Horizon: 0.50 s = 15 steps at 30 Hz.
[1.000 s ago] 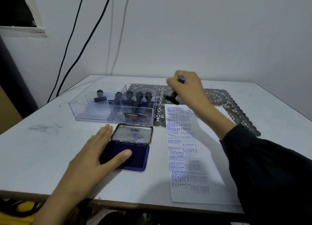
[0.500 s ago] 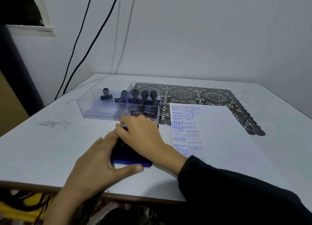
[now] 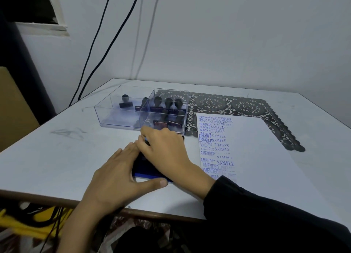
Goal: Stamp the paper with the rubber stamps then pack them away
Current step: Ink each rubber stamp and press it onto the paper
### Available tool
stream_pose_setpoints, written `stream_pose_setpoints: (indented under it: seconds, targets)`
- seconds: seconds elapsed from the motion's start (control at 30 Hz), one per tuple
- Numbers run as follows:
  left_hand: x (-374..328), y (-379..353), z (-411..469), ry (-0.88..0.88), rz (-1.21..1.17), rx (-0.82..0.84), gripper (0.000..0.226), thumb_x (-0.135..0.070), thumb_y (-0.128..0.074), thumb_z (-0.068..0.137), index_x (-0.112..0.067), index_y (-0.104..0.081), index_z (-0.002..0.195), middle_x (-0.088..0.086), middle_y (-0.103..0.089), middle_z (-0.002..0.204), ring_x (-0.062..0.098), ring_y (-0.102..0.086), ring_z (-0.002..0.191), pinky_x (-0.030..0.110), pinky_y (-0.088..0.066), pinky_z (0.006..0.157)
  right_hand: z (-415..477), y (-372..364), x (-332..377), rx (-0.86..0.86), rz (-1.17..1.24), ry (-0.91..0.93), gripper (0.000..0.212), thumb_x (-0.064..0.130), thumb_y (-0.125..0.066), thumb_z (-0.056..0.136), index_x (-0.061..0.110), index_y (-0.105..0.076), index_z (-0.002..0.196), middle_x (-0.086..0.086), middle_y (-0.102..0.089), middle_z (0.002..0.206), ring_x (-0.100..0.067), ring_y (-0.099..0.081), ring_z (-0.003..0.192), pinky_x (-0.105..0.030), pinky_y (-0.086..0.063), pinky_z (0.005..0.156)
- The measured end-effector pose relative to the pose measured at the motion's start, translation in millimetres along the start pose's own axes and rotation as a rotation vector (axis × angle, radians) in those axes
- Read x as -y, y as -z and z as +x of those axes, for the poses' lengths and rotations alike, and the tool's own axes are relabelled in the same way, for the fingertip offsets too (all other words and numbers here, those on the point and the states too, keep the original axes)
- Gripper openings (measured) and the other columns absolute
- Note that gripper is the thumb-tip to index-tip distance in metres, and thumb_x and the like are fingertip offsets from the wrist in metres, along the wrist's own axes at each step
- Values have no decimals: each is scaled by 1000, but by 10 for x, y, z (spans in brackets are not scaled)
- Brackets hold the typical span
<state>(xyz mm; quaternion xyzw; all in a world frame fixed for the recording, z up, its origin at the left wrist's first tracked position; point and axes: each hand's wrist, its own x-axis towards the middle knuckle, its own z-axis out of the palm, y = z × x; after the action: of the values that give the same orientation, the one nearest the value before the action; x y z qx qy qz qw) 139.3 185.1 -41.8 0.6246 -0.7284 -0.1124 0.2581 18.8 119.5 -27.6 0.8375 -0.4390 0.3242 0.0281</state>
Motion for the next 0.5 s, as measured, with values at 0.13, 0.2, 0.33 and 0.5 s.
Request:
stream_pose_setpoints:
  seconds: [0.13,0.2,0.33,0.5]
  targets:
    - [-34,9,-11,6,-25,0,59,-90,-46,52,-63,-34,103,-46,-40,111,-23,-37,104,18,-35,78,-87,19,50,-48,-80,17,28,27,-55,85,22,-33,70,4,-38,45,-22,-25,40,-22,-3,44]
    - [-48,13,-12,5,-24,1,57,-89,-46,51,-63,-35,100,-48,-36,113,-22,-37,104,17,-34,75,-110,13,35,-64,-89,34,28,27,-56,86,22,-32,72,2,-44,45,-22,-25,40,-22,-3,45]
    - [-23,-4,-15,23,-30,-3,59,-88,-48,52,-58,-39,101,-45,-45,104,-20,-41,102,22,-40,83,-122,-6,26,-86,-107,49,21,26,-58,85,18,-45,71,1,-47,45,-22,-26,40,-23,-5,45]
    - [-39,12,2,29,-22,20,74,-94,-43,52,-60,-32,116,-47,-43,107,-24,-36,105,23,-39,83,-28,39,-11,8,-2,40,25,30,-50,93,20,-37,73,0,-43,57,-29,-42,52,-29,-20,47]
